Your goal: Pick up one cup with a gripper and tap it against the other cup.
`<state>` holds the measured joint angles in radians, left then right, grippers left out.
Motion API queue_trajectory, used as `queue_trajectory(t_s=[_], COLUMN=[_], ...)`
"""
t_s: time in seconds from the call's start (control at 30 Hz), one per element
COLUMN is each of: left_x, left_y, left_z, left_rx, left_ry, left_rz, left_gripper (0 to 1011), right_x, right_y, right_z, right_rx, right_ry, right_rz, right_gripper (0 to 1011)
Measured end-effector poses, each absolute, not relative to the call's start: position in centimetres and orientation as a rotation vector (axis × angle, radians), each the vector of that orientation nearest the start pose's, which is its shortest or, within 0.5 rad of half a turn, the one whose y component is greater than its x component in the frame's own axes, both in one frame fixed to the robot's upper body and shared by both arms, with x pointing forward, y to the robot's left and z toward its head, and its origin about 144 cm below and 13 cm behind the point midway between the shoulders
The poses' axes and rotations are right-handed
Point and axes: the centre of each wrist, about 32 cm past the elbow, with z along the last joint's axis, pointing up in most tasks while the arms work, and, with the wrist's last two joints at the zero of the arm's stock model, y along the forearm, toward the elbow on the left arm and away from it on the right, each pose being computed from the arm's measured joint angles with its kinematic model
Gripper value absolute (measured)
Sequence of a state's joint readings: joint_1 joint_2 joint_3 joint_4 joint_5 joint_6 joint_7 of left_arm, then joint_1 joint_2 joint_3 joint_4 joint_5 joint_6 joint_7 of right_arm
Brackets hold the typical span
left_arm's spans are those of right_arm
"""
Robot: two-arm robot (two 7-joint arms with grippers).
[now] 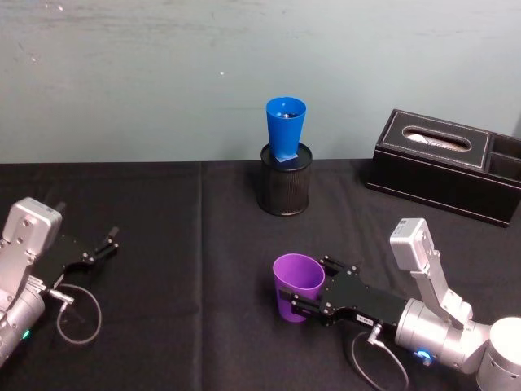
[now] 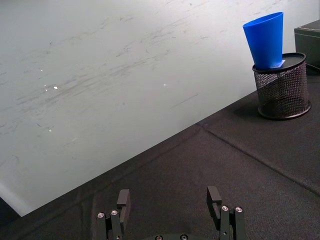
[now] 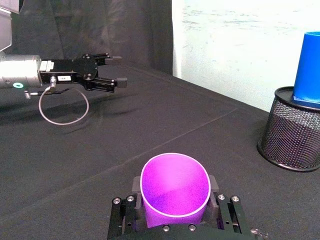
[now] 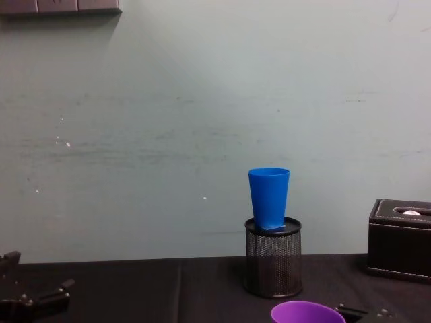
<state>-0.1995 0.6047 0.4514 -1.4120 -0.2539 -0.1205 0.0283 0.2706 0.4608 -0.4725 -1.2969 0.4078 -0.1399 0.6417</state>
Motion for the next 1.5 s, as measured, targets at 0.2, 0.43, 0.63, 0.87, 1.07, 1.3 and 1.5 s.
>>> queue_trajectory(t_s=[0.2,0.43,0.63,0.87,1.07,1.3,1.5], left_x=[48.9,48.9,48.9,48.9,48.9,48.9,48.9], left_y=[31.0,31.0,31.0,31.0,31.0,31.0,31.0], left_z=[114.0,114.0,114.0,114.0,114.0,114.0,114.0], left_rx=[0.304,0.304,0.304,0.304,0.304,0.304,0.304], left_ry=[-0.285,-0.285,-0.285,-0.285,-0.285,-0.285,-0.285], left_rz=[1.248,1.248,1.248,1.248,1.248,1.248,1.248], left_gripper=[1000,1000,1000,1000,1000,1000,1000], right_x=[50.9,50.6,51.1,52.5,53.2,53.4,53.4], right_y=[-27.0,-26.3,-25.7,-25.8,-26.2,-26.4,-26.4], right_z=[112.4,113.6,115.8,118.2,119.9,121.4,122.3], right_rx=[-0.140,-0.185,-0.192,-0.174,-0.159,-0.153,-0.157], right_ry=[-0.031,-0.047,-0.058,-0.024,-0.017,-0.026,-0.028], right_rz=[-0.627,-0.613,-0.599,-0.600,-0.609,-0.615,-0.611], right_gripper=[724,722,722,722,722,722,722])
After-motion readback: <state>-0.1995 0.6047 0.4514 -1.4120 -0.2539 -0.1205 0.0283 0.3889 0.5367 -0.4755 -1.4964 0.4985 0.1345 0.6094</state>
